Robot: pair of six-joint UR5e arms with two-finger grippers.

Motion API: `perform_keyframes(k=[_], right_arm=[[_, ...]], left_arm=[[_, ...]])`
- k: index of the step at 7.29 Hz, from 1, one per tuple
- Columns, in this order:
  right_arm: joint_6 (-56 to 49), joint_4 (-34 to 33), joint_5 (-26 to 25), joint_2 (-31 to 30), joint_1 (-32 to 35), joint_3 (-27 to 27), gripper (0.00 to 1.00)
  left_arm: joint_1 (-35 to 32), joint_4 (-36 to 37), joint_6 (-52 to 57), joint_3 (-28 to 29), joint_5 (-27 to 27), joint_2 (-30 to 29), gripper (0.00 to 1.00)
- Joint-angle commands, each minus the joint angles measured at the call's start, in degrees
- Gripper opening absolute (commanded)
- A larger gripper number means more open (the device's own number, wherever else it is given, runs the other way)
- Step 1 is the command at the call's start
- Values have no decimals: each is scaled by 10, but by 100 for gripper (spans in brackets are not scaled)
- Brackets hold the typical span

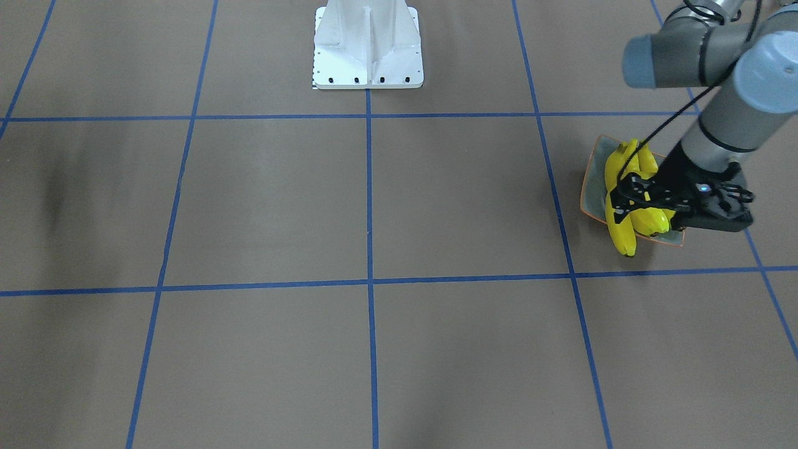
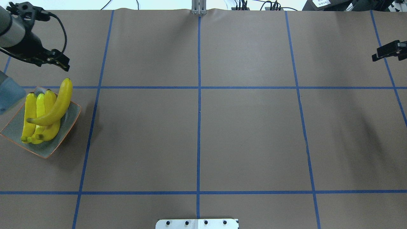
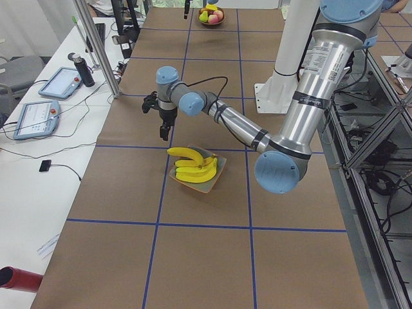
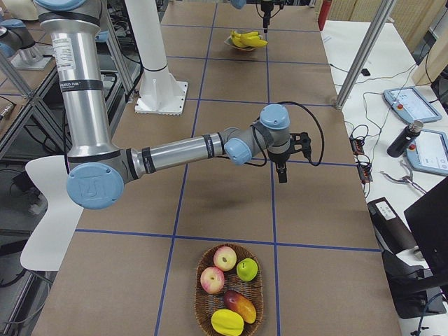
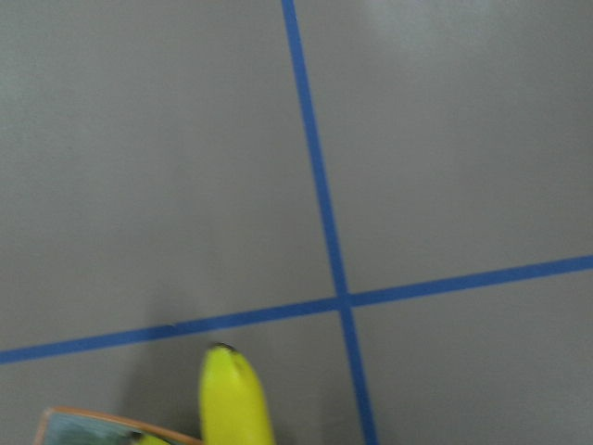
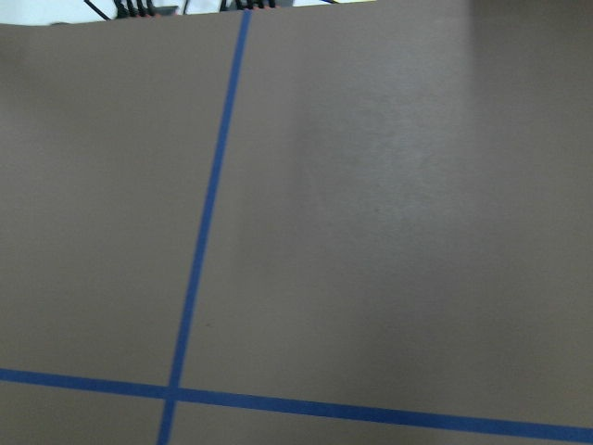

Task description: Transfer all bananas from basket to plate

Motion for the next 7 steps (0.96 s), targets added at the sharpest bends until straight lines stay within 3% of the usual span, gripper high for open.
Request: perform_keyframes(k=[1, 2, 5, 7], right_arm=[[-125, -109, 7, -26, 42, 2, 100], [-148, -110, 19, -43, 60, 2, 100], [-149, -106, 33, -50, 66, 0, 100], [-148, -105, 30, -52, 66, -3, 100]], left_arm=[[-94, -23, 83, 68, -80, 17, 100], [-116, -24, 107, 80, -106, 24, 100], [-140, -22, 112, 75, -105, 59, 100], [-143, -21, 184, 79, -100, 81, 100]])
